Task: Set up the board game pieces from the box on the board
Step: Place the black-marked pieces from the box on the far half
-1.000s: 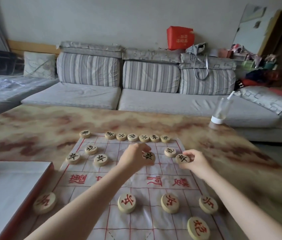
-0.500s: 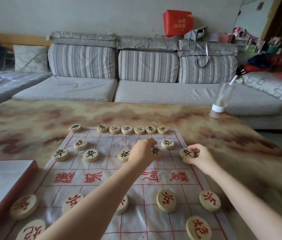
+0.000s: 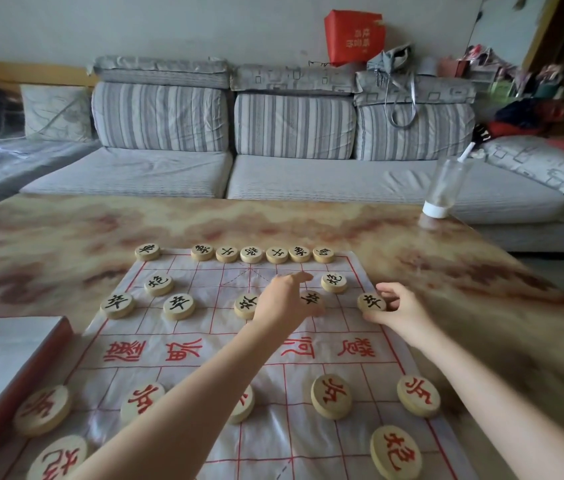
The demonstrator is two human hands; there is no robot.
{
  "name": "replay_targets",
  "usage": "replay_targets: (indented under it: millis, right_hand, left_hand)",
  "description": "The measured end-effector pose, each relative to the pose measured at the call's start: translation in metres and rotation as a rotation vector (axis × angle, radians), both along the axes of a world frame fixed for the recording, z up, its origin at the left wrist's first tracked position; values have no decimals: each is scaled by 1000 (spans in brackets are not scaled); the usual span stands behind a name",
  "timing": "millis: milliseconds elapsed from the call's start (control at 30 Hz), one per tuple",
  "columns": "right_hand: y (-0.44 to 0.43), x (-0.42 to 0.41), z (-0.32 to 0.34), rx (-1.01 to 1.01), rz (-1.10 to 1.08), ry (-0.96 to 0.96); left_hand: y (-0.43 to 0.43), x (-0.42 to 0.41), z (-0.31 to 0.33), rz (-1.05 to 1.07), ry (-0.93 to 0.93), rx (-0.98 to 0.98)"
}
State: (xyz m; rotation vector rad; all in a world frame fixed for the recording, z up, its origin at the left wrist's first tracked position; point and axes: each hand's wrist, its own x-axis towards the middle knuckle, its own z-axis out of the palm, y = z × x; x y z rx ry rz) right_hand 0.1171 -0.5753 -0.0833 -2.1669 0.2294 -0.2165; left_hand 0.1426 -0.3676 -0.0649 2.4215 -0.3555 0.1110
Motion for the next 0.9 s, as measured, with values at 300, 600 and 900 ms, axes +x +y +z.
replay_targets:
  millis: [300, 600, 900]
  right_hand:
    - [37, -16, 35, -115, 37, -123]
    - [146, -33, 78, -134, 312, -104]
    - [274, -46, 109, -217, 568, -69]
  left_hand:
    - [45, -18, 25, -1, -15, -134]
    - [152, -50, 58, 231, -84, -168]
    - [283, -91, 89, 399, -76, -116]
